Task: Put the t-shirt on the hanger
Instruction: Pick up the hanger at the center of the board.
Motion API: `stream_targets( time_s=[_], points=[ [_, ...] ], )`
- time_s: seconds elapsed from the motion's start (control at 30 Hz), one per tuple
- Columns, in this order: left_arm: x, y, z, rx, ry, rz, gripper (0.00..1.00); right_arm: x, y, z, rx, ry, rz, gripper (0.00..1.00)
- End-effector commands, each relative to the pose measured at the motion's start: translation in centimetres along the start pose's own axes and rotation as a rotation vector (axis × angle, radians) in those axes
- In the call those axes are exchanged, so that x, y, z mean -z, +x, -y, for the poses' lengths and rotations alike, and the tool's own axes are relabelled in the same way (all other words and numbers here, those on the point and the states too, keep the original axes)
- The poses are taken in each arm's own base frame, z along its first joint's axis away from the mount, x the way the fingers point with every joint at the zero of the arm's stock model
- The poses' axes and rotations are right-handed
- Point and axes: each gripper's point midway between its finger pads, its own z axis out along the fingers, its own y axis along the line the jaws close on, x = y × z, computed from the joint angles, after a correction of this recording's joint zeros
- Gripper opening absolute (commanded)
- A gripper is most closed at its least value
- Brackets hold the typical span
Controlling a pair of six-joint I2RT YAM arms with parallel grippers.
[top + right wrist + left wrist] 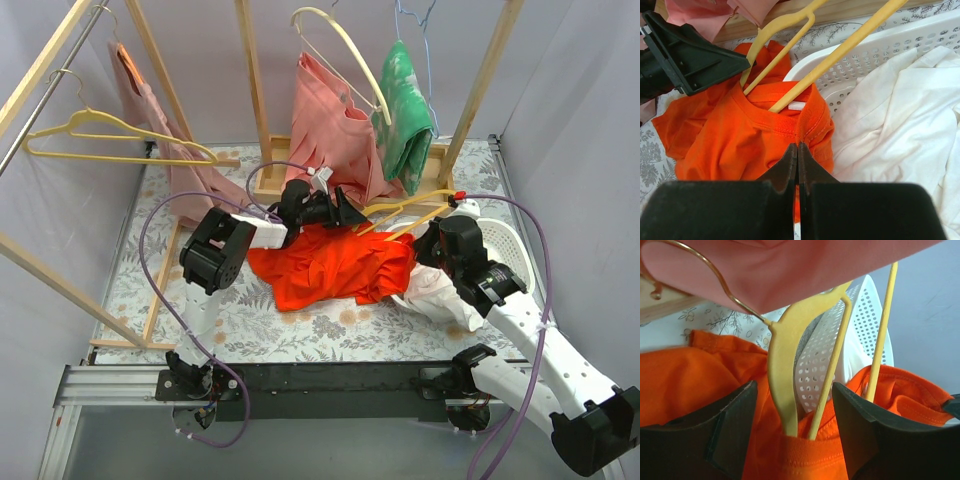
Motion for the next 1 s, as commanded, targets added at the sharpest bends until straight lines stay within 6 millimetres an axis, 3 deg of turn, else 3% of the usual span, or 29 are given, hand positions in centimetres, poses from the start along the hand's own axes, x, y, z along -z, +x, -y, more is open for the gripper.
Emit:
stream_targets(
  time_s=[0.0, 0.23, 0.3, 0.5, 0.53, 0.77, 0.97],
  points=[
    [-1.2, -1.1, 2.5, -0.028, 0.104, 0.017, 0.60, 0.0, -1.6, -0.8, -0.004, -0.030, 0.051, 0.01],
    [-2.0, -1.0, 3.5, -0.020, 0.151, 0.020, 0.56, -0.3, -1.6, -0.9, -0.002, -0.028, 0.047, 0.01],
    [-2.1, -1.0, 3.7, -0.024, 0.163, 0.028, 0.51, -0.4, -1.5, -1.0, -0.001, -0.032, 0.047, 0.01],
    [-1.3, -1.1, 5.0, -0.049, 0.228, 0.061, 0.16, -0.5, -1.4, -0.8, -0.002, -0.026, 0.046, 0.01],
    [-1.1, -1.2, 5.2, -0.060, 0.234, 0.068, 0.14, -0.5, -1.4, -0.8, 0.000, -0.025, 0.045, 0.01],
    [2.4, -2.4, 9.6, -0.204, 0.320, 0.185, 0.00, -0.4, -1.7, -0.4, -0.002, -0.008, 0.064, 0.01],
    [6.0, -2.9, 12.5, -0.311, 0.322, 0.268, 0.00, -0.2, -2.1, -0.4, -0.004, -0.006, 0.077, 0.01]
  ],
)
